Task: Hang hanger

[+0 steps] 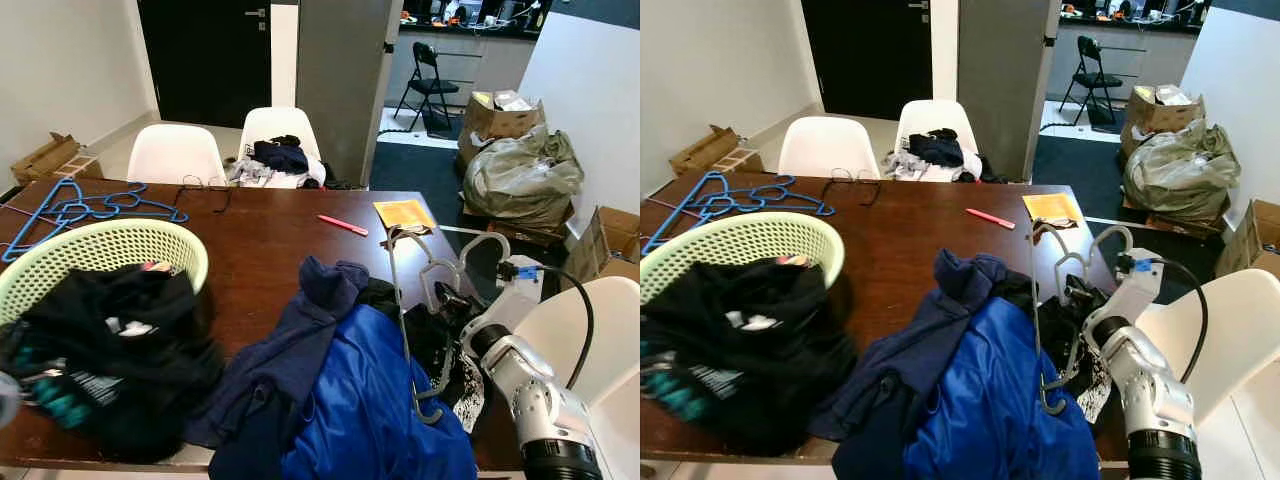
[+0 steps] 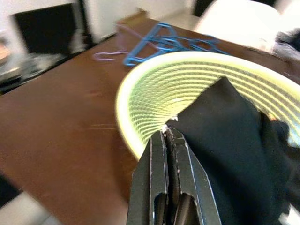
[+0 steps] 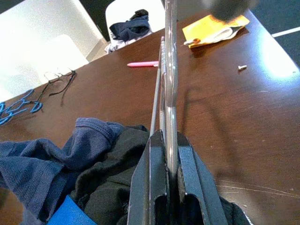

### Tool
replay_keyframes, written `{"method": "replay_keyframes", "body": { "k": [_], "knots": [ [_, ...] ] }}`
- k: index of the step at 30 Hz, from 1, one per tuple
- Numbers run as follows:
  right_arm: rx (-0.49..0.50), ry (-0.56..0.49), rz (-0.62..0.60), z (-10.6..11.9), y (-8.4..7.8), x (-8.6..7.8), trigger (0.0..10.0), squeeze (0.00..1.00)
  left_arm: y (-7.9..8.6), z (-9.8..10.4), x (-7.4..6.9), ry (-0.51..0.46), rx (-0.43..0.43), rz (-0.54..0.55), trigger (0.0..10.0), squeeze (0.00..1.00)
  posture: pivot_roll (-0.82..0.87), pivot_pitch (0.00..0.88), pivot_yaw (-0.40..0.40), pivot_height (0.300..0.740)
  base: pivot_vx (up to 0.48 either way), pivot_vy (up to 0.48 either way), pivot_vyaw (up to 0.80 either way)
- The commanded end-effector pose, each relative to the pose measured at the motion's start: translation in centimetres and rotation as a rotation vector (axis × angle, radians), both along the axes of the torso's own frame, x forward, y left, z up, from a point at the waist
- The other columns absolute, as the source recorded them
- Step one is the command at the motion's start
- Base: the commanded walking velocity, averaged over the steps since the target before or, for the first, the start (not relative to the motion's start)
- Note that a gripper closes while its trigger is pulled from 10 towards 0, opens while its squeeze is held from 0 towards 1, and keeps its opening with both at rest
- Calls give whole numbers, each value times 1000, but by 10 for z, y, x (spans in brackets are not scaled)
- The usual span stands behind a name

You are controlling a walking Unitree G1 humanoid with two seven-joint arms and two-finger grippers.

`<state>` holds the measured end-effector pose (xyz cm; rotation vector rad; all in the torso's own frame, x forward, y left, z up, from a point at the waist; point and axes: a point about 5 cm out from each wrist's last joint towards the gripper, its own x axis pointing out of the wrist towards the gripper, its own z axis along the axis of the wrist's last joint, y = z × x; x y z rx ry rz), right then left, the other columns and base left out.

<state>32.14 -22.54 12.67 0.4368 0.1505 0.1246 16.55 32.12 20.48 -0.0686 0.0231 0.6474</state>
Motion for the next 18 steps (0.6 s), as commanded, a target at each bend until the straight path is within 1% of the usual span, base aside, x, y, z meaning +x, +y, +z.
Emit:
{"method": "replay_keyframes", "body": {
  "k": [1, 6, 7, 8, 9, 11, 12, 13, 14, 15, 16, 18],
  "knots": [
    [8, 49, 12, -9, 2, -1, 10000, 0, 6, -15, -9, 6, -77, 85, 0, 0, 95, 0, -66, 740, 0, 0, 0],
    [8, 49, 12, -9, 2, -1, 10000, 0, 6, -15, -9, 6, -77, 85, 0, 0, 95, 0, -66, 740, 0, 0, 0],
    [10, 49, 13, -9, 1, -2, 10000, 0, 6, -22, -12, 10, -112, 115, 0, 0, 95, 0, -66, 740, 0, 0, 0],
    [10, 49, 13, -9, 1, -2, 10000, 0, 6, -22, -12, 10, -112, 115, 0, 0, 95, 0, -66, 740, 0, 0, 0],
    [7, 51, 16, -8, 1, -2, 10000, 0, -10, -47, -13, 65, -230, 91, 0, 0, 88, 3, -69, 740, 0, 0, 0],
    [7, 51, 16, -8, 1, -2, 10000, 0, -10, -47, -13, 65, -230, 91, 0, 0, 88, 3, -69, 740, 0, 0, 0],
    [6, 53, 18, -8, 1, -2, 10000, 0, -26, -66, -15, 113, -321, 74, 0, 0, 88, 4, -69, 740, 0, 0, 0],
    [6, 53, 18, -8, 1, -2, 10000, 0, -26, -66, -15, 113, -321, 74, 0, 0, 88, 4, -69, 740, 0, 0, 0],
    [4, 54, 20, -8, 1, -3, 10000, 0, -38, -80, -16, 153, -389, 62, 4510, 0, 84, 5, -69, 740, 0, 0, 0],
    [4, 54, 20, -8, 1, -3, 10000, 0, -38, -80, -16, 153, -389, 62, 4510, 0, 84, 5, -69, 740, 0, 0, 0],
    [3, 55, 20, -9, 0, -3, 10000, 0, -45, -87, -14, 172, -425, 48, 10000, 937, 81, 3, -69, 740, 0, 0, 0],
    [2, 56, 21, -9, 0, -3, 10000, 0, -45, -87, -12, 164, -423, 45, 10000, 937, 81, 3, -69, 740, 0, 0, 0]
  ]
}}
